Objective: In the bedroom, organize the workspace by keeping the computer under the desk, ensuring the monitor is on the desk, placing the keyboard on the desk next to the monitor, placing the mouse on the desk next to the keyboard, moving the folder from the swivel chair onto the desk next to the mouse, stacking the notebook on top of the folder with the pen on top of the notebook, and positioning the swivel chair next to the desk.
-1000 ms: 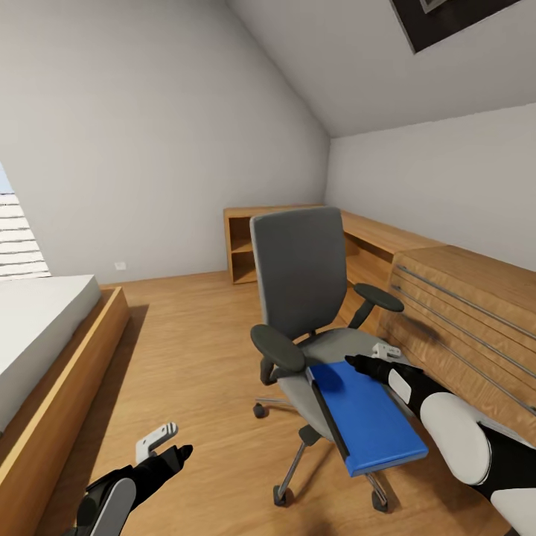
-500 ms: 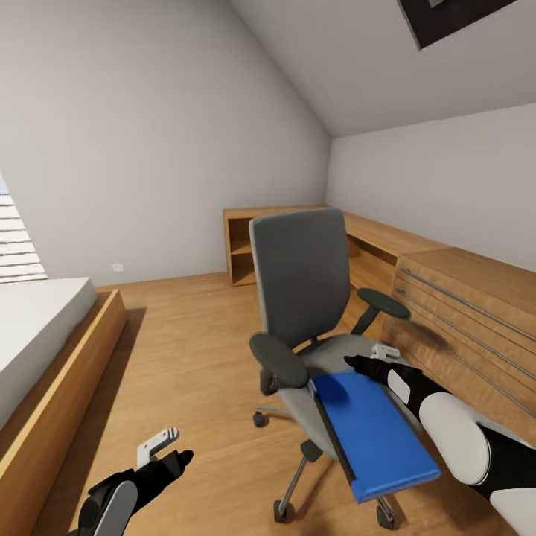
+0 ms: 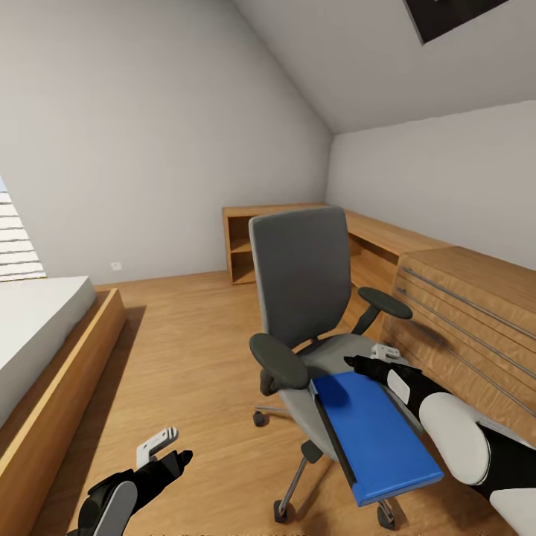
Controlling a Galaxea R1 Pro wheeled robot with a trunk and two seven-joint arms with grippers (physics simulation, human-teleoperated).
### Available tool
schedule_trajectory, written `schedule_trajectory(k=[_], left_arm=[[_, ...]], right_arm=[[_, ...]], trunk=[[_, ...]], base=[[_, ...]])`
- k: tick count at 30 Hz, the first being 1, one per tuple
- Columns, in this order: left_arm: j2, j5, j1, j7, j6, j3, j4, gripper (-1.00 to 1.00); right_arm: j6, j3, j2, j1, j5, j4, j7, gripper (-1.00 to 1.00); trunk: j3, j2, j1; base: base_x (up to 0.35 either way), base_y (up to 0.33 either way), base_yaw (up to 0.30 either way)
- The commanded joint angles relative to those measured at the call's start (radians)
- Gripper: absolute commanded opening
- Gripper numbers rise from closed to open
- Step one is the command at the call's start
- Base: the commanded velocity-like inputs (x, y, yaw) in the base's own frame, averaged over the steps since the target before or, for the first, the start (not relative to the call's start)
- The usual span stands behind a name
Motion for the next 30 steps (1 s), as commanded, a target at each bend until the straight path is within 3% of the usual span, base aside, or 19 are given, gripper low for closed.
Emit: schedule_trajectory(k=[1,12,30], left_arm=[[0.000,0.011,-0.001,0.009,0.003,0.000,-0.001,1.00],[0.000,0.011,-0.001,0.006,0.003,0.000,-0.001,1.00],[0.000,0.011,-0.001,0.003,0.003,0.001,-0.001,1.00]], right_arm=[[0.006,-0.009,0.000,0.000,0.010,-0.002,0.005,1.00],[0.006,-0.009,0.000,0.000,0.010,-0.002,0.006,1.00],[0.006,-0.009,0.000,0.000,0.010,-0.002,0.008,1.00]], trunk=[[-0.002,0.000,0.000],[-0.015,0.000,0.000],[-0.016,0.000,0.000]], base=[[0.000,0.000,0.000],[0.000,0.000,0.000],[-0.064,0.000,0.000]])
